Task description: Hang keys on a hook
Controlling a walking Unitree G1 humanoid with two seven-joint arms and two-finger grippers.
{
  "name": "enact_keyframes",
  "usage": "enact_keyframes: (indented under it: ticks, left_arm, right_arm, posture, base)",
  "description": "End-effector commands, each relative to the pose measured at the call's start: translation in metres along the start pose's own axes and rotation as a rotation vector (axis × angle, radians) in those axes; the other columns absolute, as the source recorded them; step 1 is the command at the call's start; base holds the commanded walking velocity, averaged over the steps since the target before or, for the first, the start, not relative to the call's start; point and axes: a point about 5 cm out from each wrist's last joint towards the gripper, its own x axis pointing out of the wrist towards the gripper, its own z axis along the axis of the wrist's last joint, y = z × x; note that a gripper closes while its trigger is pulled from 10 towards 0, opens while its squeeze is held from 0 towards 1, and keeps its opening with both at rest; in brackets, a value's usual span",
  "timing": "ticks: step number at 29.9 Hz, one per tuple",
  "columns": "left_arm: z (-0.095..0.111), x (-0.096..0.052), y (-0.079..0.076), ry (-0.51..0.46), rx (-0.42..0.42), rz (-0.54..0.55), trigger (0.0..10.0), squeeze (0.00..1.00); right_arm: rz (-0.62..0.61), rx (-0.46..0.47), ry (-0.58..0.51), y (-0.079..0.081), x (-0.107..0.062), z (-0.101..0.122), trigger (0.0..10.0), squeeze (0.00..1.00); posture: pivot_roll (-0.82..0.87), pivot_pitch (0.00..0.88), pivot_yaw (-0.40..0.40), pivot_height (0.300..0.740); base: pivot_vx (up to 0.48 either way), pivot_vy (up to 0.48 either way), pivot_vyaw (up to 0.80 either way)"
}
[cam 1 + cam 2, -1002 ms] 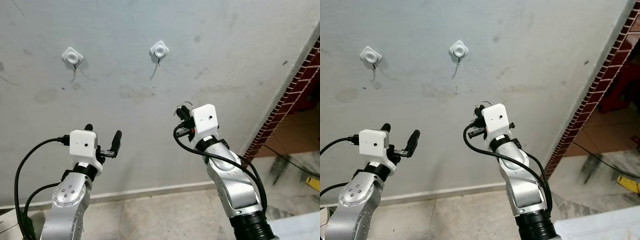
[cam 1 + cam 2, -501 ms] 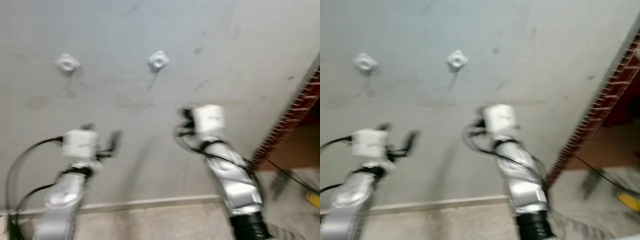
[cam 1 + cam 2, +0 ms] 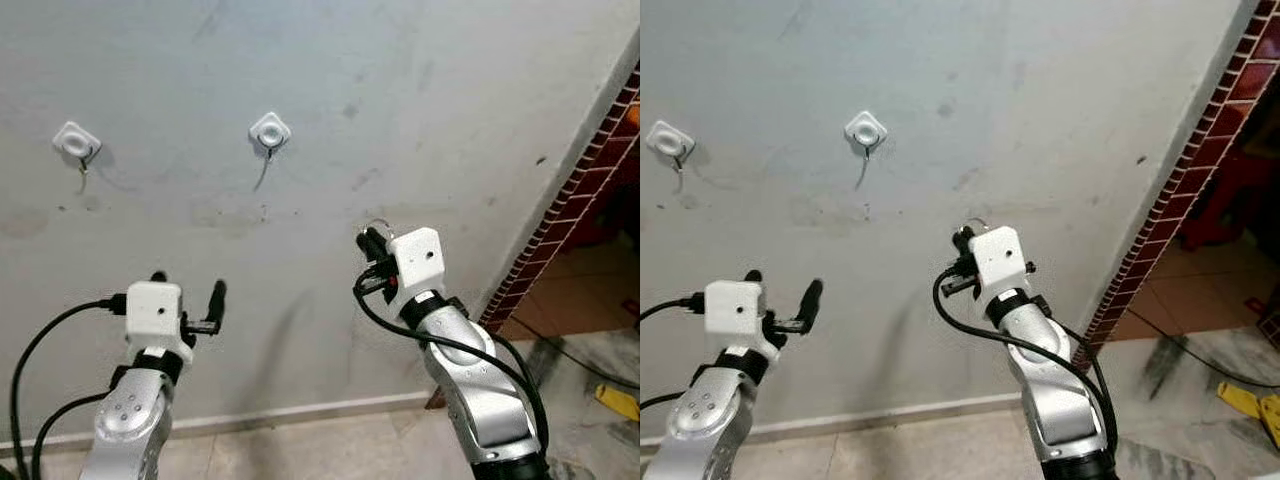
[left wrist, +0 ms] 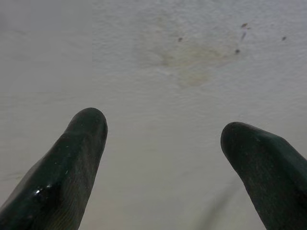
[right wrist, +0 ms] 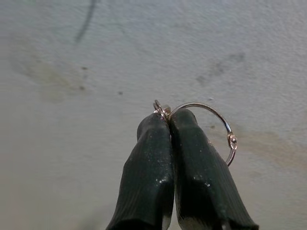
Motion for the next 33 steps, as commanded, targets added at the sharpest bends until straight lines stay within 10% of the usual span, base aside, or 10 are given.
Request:
enact_keyframes:
  ticks: [1,24,33]
  left_arm:
    - [0.009,-0.002,0.002,-0.032,0.021,0.014,10.0,0.0]
    - [0.014,-0.01,0.003,-0.011,0.069,0.008,10.0,0.0]
    - [0.031,-0.011,-0.011,-0.103,0.105,-0.169,10.0,0.0]
  right_arm:
    - [0.027,0.004,-0.025,0.005,0.0,0.007,10.0,0.0]
    - [0.217,0.094,-0.238,0.053,0.052,0.06,10.0,0.0]
    - [0.26,0.101,-0.294,0.072,0.066,0.072,10.0,0.0]
  posture:
    - [0.16,0.0,0.004,0.74]
    - [0.22,0.0,0.028,0.74]
    - [0.24,0.0,0.021,0.74]
  base:
    - [0.0,0.0,0.0]
    - [0.0,0.0,0.0]
    - [0.0,0.0,0.0]
